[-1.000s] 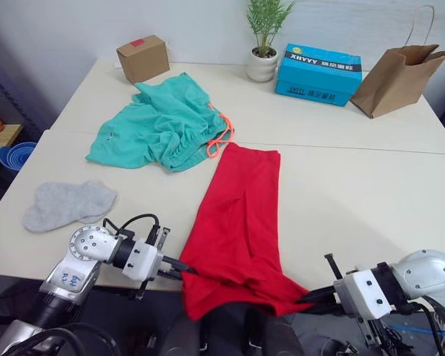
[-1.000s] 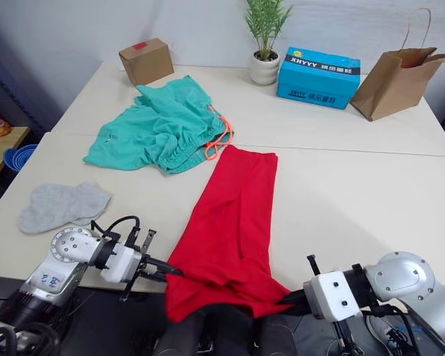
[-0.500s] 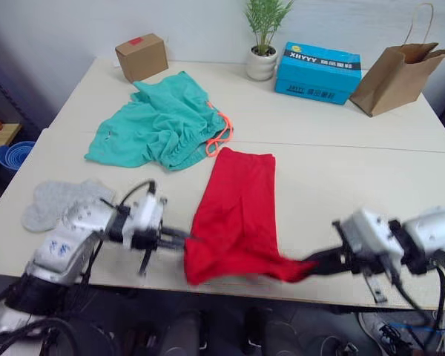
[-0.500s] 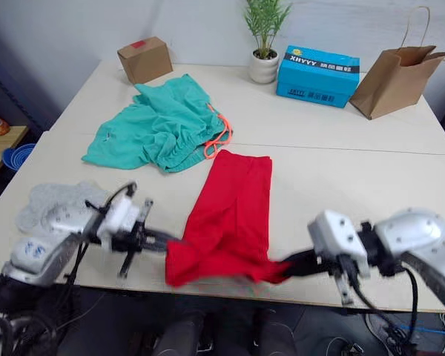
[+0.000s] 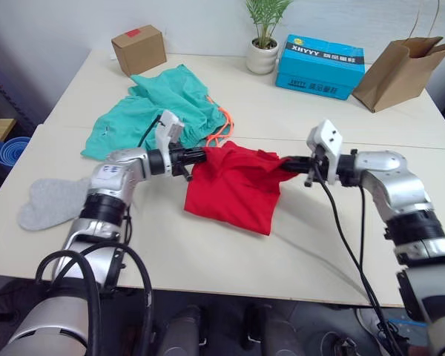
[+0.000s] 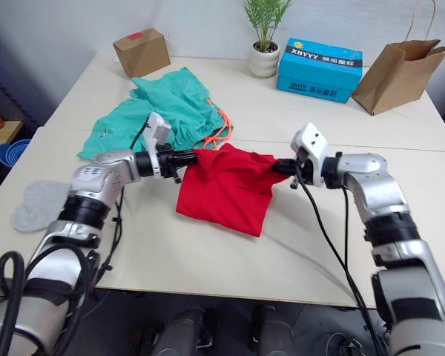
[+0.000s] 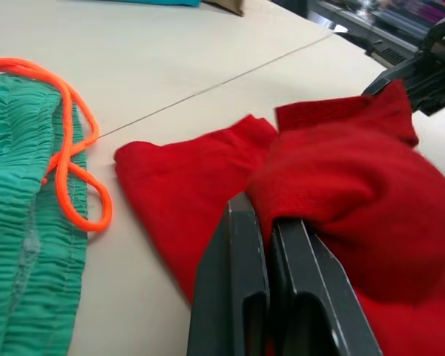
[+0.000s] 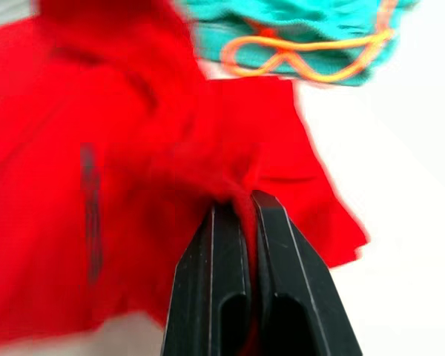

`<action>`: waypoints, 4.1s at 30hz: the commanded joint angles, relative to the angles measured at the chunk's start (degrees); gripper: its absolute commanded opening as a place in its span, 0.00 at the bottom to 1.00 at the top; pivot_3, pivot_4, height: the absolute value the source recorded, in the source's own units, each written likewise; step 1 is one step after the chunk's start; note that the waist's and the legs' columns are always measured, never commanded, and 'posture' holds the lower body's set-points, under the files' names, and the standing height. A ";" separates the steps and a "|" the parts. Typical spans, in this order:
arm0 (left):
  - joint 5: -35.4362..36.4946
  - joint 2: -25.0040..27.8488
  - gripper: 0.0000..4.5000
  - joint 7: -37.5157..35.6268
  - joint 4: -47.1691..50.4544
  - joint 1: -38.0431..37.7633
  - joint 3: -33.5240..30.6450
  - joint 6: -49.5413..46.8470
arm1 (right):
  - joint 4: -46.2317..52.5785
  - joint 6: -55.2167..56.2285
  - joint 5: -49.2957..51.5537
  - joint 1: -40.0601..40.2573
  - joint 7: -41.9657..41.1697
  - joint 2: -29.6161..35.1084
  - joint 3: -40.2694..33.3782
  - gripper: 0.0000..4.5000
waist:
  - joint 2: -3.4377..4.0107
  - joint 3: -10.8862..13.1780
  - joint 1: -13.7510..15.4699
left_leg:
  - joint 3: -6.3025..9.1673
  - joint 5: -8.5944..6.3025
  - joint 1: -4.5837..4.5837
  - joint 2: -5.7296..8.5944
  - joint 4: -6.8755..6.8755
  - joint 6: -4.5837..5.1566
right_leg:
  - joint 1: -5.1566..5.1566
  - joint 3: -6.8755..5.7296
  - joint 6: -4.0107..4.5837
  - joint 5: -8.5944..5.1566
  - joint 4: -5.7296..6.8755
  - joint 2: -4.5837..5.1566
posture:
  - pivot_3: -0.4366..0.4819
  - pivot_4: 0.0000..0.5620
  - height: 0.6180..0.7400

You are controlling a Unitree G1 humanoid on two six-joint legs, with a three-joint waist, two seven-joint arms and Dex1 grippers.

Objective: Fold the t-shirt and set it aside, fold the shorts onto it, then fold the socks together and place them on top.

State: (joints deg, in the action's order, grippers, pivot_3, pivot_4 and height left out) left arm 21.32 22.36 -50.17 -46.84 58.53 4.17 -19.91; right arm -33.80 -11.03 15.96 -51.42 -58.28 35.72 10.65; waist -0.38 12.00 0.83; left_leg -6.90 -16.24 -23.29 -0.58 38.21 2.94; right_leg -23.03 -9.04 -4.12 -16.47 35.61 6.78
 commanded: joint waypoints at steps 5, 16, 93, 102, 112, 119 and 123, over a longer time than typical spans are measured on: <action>-4.43 -2.77 0.00 3.27 -13.06 6.41 -4.91 10.03 | -7.94 3.87 -2.82 -3.34 1.84 -2.24 -4.94 0.00 | 0.00 0.00 -0.86 | 0.00 0.03 0.00 0.01 -0.01 -0.03 | -0.01 -0.07 0.02 0.02 0.06 0.33 | 0.48 0.27 1.00; -7.92 -4.27 0.29 4.92 -19.18 7.60 -8.05 14.19 | -9.82 3.80 -4.36 -1.30 6.92 -5.82 -9.25 0.23 | 0.00 0.00 -1.98 | -0.06 0.07 0.01 0.04 -0.04 -0.04 | -0.12 -0.06 0.02 0.02 0.21 0.41 | 0.48 0.27 1.00; -29.94 6.69 0.58 -5.03 -1.34 -11.39 8.24 46.39 | 27.40 21.52 -28.04 26.67 19.32 -6.03 8.31 0.10 | -0.33 -0.26 -0.84 | -0.04 0.36 0.13 0.57 -0.08 0.25 | -0.26 0.08 -0.05 0.19 0.44 1.03 | 0.48 0.27 1.00; -20.55 8.81 0.00 -17.05 19.19 -24.64 9.47 35.87 | 32.23 24.28 -20.95 32.72 13.18 -1.11 5.00 0.00 | -0.16 -0.44 -1.03 | -0.01 0.36 0.15 0.49 -0.14 0.23 | -0.18 0.05 -0.03 0.20 0.42 1.00 | 0.48 0.27 1.00; -16.27 17.35 0.00 -18.26 50.50 -39.93 9.13 18.96 | 45.99 23.84 -12.62 49.77 7.45 8.64 -1.77 0.00 | -0.10 -0.41 -0.88 | 0.15 0.10 0.30 0.40 -0.15 0.24 | 0.13 0.02 -0.02 0.19 0.01 0.95 | 0.48 0.27 1.00; -15.10 18.16 0.00 -12.56 63.15 -51.03 8.06 13.19 | 51.90 19.68 -9.37 57.82 7.67 9.98 -3.89 0.00 | -0.09 -0.40 -0.62 | 0.17 -0.17 0.65 0.24 -0.18 0.07 | 0.45 0.02 0.11 0.05 -0.05 0.90 | 0.48 0.27 1.00; -13.41 18.35 0.00 -10.93 64.47 -51.87 6.94 9.51 | 53.37 17.66 -7.60 59.28 7.89 9.19 -4.38 0.00 | -0.08 -0.39 -0.11 | 0.16 -0.33 0.74 0.23 -0.17 -0.15 | 0.51 0.03 0.12 0.04 -0.05 0.89 | 0.48 0.27 1.00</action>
State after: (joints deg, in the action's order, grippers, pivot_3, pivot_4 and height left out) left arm 6.97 39.18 -61.56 17.13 7.45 13.49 -8.53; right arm 18.91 8.28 6.95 7.14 -51.00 44.45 9.39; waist -0.46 11.60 0.72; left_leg -6.73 -16.72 -22.51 -0.35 38.03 3.00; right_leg -22.50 -9.00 -4.00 -16.44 35.56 7.67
